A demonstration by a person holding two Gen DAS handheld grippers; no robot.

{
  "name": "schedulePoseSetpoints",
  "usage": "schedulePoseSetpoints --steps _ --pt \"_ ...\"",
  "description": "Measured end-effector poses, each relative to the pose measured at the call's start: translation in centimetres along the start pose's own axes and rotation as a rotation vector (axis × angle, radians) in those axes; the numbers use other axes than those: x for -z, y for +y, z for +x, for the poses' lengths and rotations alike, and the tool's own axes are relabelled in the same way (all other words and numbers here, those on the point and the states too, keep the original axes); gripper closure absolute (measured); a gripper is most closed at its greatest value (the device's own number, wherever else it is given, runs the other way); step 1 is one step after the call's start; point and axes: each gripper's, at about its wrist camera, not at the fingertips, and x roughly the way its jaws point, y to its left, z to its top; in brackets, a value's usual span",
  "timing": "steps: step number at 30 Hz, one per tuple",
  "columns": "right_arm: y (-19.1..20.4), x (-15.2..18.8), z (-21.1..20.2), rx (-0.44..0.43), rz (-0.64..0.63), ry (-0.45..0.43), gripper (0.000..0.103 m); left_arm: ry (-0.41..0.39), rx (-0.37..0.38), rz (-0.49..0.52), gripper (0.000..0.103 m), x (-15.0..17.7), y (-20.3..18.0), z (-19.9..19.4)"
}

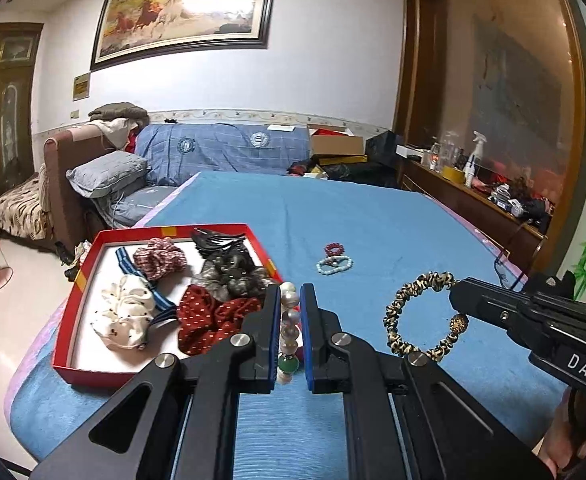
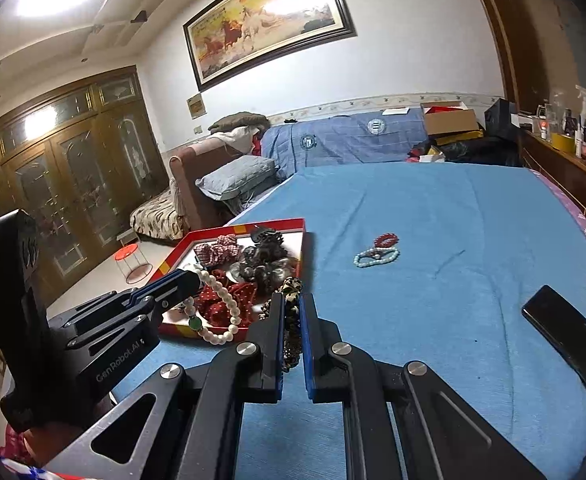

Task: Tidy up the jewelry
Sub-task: 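Lift both bracelets and carry them toward the tray with both tools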

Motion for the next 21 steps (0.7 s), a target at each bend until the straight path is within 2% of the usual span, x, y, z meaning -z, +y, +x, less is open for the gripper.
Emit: schedulePoseSetpoints --steps 8,21 --pt "1.4 -0.7 1.8 -0.030 -0.024 0.020 0.094 -0.014 -0.042 -0.051 0.094 -0.6 2.8 -0.2" --pt "5.6 -3.2 4.8 -0.099 -0.081 0.043 0.094 -0.039 -0.188 -0.179 0.094 -1.9 11.7 -1.2"
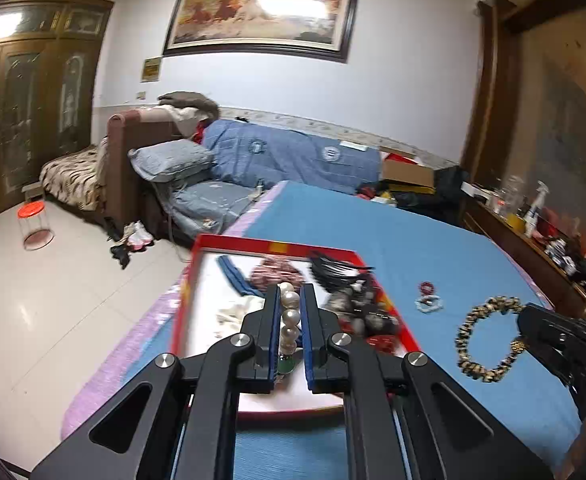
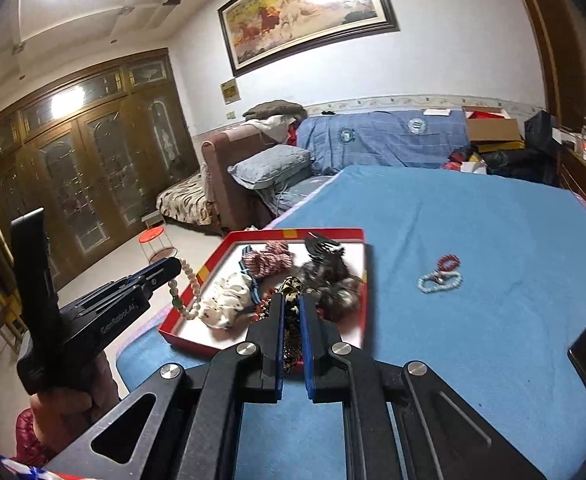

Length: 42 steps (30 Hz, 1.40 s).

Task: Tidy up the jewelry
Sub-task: 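Lift both bracelets and carry them toward the tray with both tools, then lower both bracelets into the tray and open both tools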

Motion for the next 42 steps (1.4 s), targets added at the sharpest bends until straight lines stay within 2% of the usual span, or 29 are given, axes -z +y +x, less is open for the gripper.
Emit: schedulePoseSetpoints --steps 6,10,27,42 --pt "1.8 -0.4 2.7 -0.018 -0.026 0.032 0.094 0.034 -0.037 -0.049 0.094 0.4 2.8 1.4" --pt "2.4 -0.7 4.8 -0.022 -0.034 0.063 0.094 0.064 -0.029 -0.057 0.094 0.9 3.2 2.6" --pt "3.2 -0.5 13.0 0.003 -0.033 0.177 0.094 0.163 -0.027 -0.020 0.094 3.9 2.7 7.5" --pt "2.6 0.0 17.3 0.067 -0.018 0.236 0.094 0.214 0.022 -0.006 0.094 3.4 1.9 9.9"
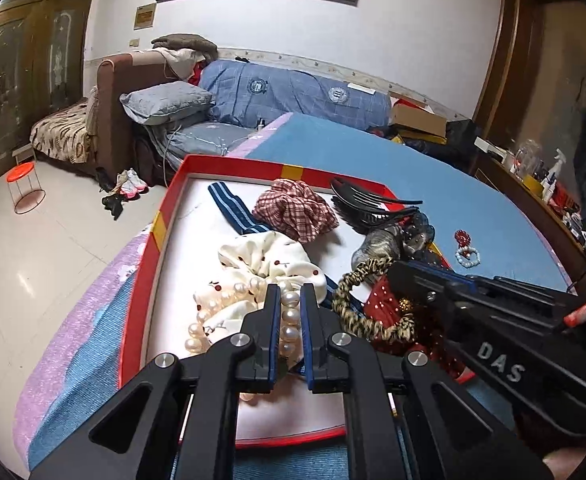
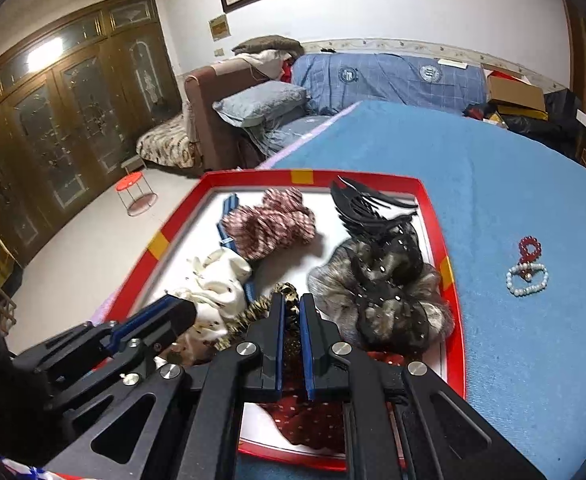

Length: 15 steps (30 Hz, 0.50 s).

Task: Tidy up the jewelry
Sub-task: 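Lower both bracelets into the tray and open both tools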

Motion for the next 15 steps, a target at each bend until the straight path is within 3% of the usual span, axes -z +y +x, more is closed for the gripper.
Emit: schedulePoseSetpoints --steps 6,10,15 --pt "-1.4 0.2 0.1 -0.018 0.046 0.026 0.093 0.021 0.008 -0.002 0.094 0.2 0.1 0.4" --pt "-2.0 0.4 -0.8 -0.034 0.059 0.018 0.081 0.022 0.011 -0.001 0.094 0.2 0.0 0.3" --pt "-2.0 0.4 -2.0 -0.048 0.060 0.003 0.079 0.014 0.014 0.010 0.088 0.3 -0.5 -0.2"
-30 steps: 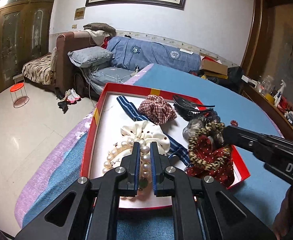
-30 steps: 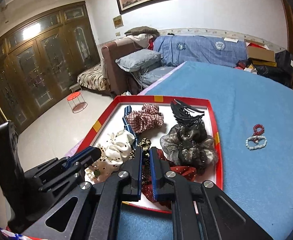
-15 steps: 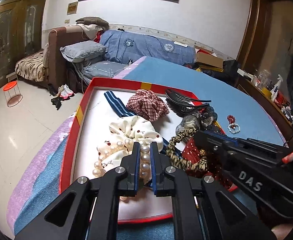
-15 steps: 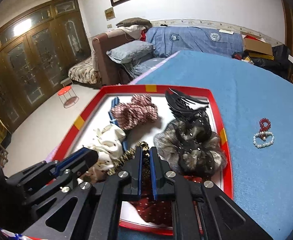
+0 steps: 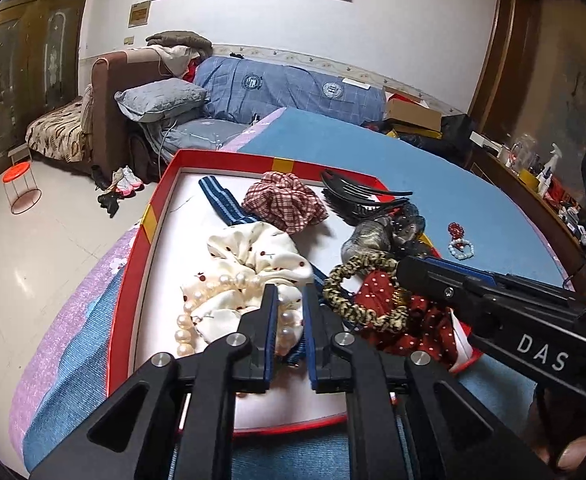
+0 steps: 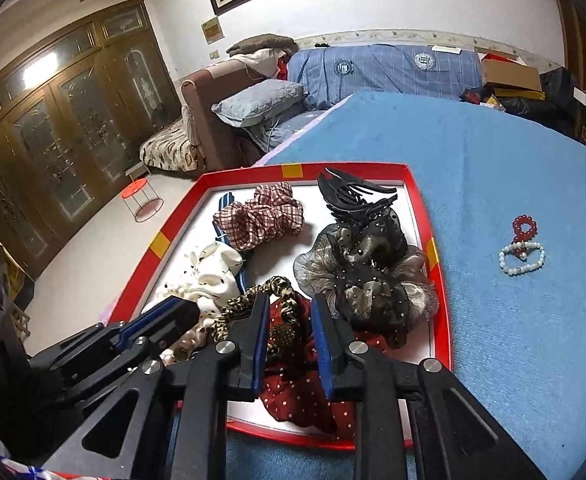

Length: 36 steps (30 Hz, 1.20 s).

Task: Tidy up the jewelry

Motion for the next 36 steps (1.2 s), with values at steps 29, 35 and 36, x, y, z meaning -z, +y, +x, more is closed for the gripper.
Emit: schedulePoseSetpoints --steps 29,35,36 --pt "-5.2 6.2 -7.3 0.068 0.074 -0.057 0.046 -0.105 -0.121 0.111 0.048 3.7 -5.8 -3.8" --pt "-6.6 7.6 -8.8 0.072 0.116 -0.058 0.041 -0.137 -0.148 0.139 0.038 4.1 -6.9 -5.0" --pt "-6.7 7.8 -9.0 0.072 0.118 -0.057 0.040 -0.144 -0.153 0.142 0.036 4.1 -7.1 -5.2"
